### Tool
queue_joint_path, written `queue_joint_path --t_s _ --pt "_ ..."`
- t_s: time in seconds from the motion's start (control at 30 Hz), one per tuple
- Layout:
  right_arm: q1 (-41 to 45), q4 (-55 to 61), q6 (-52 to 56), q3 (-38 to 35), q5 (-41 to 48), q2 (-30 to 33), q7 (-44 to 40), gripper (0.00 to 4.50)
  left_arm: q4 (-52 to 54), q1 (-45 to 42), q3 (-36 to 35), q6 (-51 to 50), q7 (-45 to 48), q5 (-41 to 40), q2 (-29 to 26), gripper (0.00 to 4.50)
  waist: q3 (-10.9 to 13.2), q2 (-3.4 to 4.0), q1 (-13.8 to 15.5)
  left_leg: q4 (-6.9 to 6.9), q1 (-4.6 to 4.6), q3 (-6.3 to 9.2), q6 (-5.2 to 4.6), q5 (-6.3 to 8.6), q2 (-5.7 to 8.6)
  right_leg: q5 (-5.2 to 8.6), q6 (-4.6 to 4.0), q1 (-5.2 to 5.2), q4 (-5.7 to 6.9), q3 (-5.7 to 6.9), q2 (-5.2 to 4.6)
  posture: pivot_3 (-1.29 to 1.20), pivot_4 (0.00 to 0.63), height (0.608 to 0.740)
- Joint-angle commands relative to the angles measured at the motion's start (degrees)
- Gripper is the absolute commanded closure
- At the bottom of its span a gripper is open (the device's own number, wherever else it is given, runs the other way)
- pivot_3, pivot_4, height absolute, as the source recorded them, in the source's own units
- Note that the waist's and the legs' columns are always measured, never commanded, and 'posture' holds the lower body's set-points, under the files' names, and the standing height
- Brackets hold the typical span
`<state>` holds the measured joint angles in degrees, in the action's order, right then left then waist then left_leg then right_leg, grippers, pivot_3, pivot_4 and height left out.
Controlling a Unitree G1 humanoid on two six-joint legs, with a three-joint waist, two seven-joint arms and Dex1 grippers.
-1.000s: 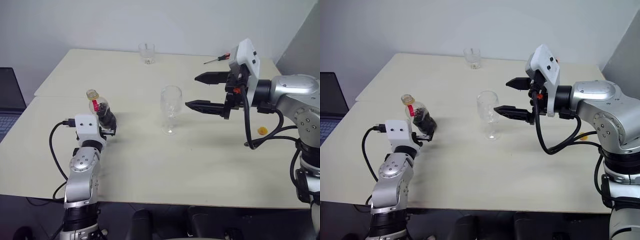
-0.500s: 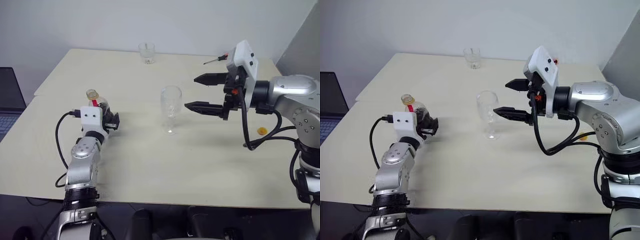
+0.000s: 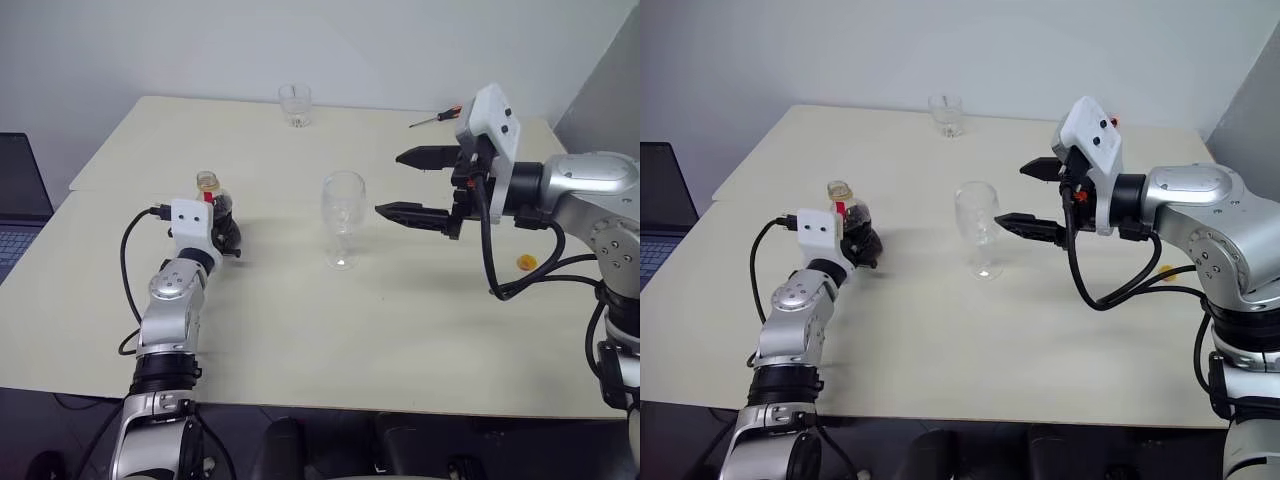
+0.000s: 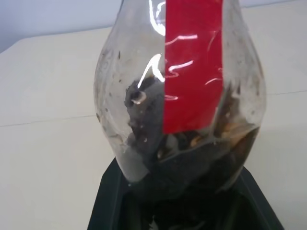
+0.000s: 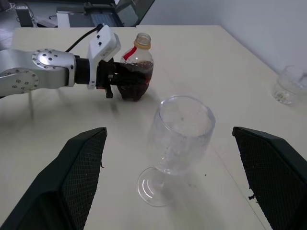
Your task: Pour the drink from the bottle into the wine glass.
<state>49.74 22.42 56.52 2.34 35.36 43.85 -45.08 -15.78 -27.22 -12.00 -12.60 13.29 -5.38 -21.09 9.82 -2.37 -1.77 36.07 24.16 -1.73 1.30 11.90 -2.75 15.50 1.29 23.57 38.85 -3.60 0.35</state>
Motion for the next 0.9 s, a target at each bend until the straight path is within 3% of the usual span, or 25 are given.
queue_joint_path --t_s 0.03,0.17,0.27,0.4,0.7,0.9 --pt "-0.4 0.9 -1.6 -3.1 -1.0 1.8 0.6 0.00 0.5 -3.4 0.2 2.4 1.0 0.0 -1.6 3.55 0.0 -0.01 0.0 0.00 0.00 0.00 0.00 0.00 0.00 0.00 0.00 0.00 0.00 0.01 0.00 0.00 0.150 0.740" --pt "-3.5 -0.7 -4.2 -7.9 -0.4 3.1 -0.1 0.00 -1.4 -7.3 0.9 3.0 3.0 -0.1 -2.8 3.58 0.0 -0.02 0.1 0.04 0.23 0.01 0.00 0.00 0.02 -0.01 -0.01 0.13 -0.01 0.07 0.00 0.00 0.150 0.740" --pt "-9.8 -0.4 -5.8 -16.7 4.6 1.1 -0.6 0.00 -3.0 -11.1 2.2 4.2 6.9 -0.1 -4.4 3.60 0.0 -0.04 0.2 0.05 0.35 0.02 0.00 0.00 0.06 -0.02 0.01 0.19 -0.03 0.13 0.00 0.00 0.150 0.740" --pt "-17.6 4.5 -10.3 -22.0 6.9 -2.1 1.3 0.00 -7.5 -16.8 5.3 9.1 13.1 1.7 -8.2 3.60 0.0 -0.05 0.3 0.05 0.50 0.03 0.01 -0.01 0.08 -0.02 0.01 0.28 -0.05 0.26 0.00 0.00 0.150 0.740" --pt "-31.4 15.4 -13.9 -20.7 5.9 -7.9 10.1 0.00 -22.7 -29.2 11.9 23.4 21.2 6.8 -11.3 3.60 0.0 -0.04 -0.1 0.08 0.61 0.01 0.02 -0.01 0.17 -0.02 0.02 0.50 0.10 0.26 0.23 0.00 0.150 0.740" --pt "-34.6 17.3 -16.0 -18.3 3.5 -10.5 15.1 0.00 -32.7 -36.1 15.5 32.9 21.0 11.4 -10.9 3.60 0.0 -0.03 0.1 0.12 0.61 -0.01 0.02 -0.01 0.15 0.01 0.08 0.52 0.13 0.24 0.30 0.00 0.150 0.740"
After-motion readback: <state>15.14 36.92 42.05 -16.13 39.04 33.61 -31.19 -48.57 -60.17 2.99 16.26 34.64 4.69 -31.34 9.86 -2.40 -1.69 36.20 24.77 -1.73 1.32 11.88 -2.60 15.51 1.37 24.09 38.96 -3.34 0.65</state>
